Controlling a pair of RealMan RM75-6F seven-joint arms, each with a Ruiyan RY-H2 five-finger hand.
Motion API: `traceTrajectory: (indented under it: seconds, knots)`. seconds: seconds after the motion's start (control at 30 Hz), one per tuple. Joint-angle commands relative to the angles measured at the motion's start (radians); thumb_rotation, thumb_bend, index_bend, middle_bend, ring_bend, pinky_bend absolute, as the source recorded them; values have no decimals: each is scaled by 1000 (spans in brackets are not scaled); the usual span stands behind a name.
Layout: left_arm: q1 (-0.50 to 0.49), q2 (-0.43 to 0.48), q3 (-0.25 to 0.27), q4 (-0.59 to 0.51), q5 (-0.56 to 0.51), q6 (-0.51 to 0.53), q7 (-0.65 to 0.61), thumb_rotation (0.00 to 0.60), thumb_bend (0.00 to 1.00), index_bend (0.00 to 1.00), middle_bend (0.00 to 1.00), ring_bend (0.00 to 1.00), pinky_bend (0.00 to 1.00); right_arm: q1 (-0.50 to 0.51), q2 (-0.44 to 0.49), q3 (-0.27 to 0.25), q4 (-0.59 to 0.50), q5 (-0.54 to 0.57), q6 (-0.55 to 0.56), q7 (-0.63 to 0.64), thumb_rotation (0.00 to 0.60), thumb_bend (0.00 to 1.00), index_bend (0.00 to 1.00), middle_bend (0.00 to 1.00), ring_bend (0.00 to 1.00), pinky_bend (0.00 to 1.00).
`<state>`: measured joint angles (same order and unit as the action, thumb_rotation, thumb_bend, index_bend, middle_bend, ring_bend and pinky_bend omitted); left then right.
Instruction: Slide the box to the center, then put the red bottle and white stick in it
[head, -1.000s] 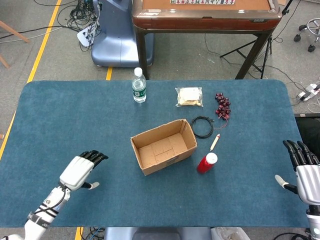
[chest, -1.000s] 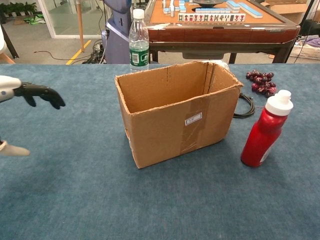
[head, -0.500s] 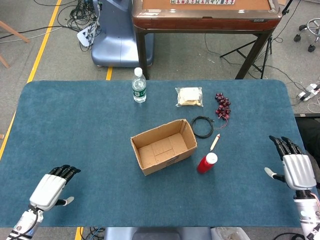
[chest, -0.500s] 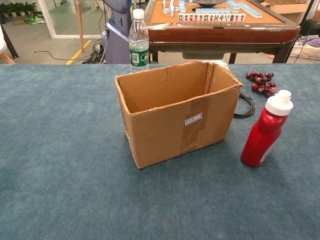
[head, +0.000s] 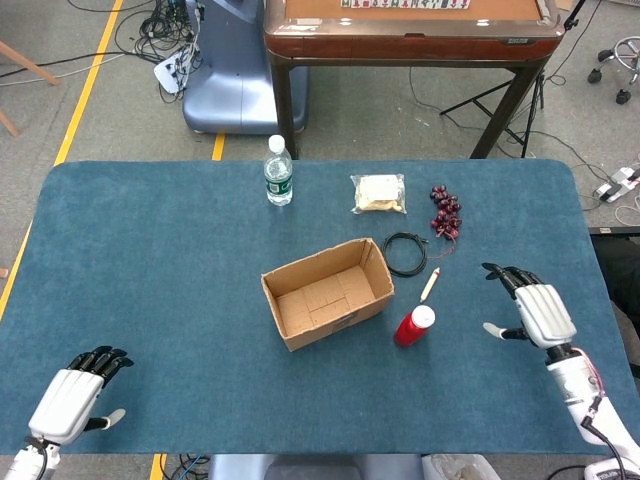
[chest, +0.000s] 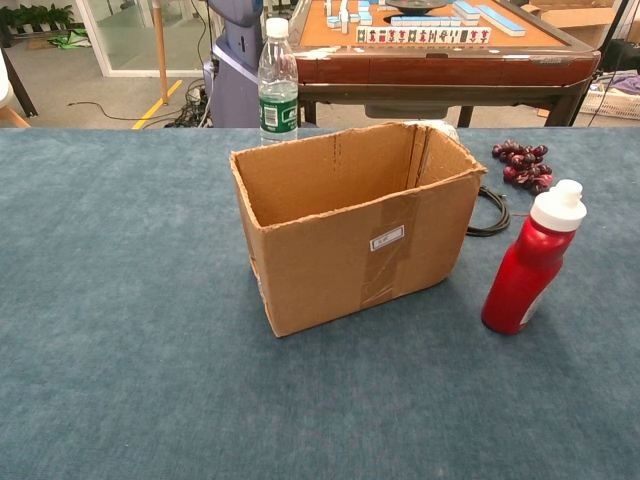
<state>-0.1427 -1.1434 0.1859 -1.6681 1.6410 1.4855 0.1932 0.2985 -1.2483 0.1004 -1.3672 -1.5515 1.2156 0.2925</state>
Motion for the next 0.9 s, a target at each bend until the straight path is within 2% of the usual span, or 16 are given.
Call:
traceTrajectory:
  seconds: [0.03, 0.13, 0.27, 0.9]
  knots:
    - [9, -1, -2, 5, 3, 2, -1, 600, 0, 318, 265, 178, 254, 42, -18, -14, 27, -25, -44, 57, 600, 0, 176, 309, 213, 261]
    - [21, -1, -2, 5, 3, 1, 6, 600, 0, 365, 315, 182, 256, 72, -23, -24, 36, -39, -73, 97, 600, 0, 187, 315, 221, 262]
    - [32, 2, -5, 3, 13, 7, 13, 600, 0, 400, 324, 185, 261, 105, -30, -36, 43, -59, -99, 140, 600, 0, 199, 322, 225, 263]
    - [59, 9, -29, 6, 38, 8, -4, 600, 0, 406, 327, 188, 266, 225, -57, -84, 61, -92, -198, 223, 600, 0, 217, 308, 232, 263]
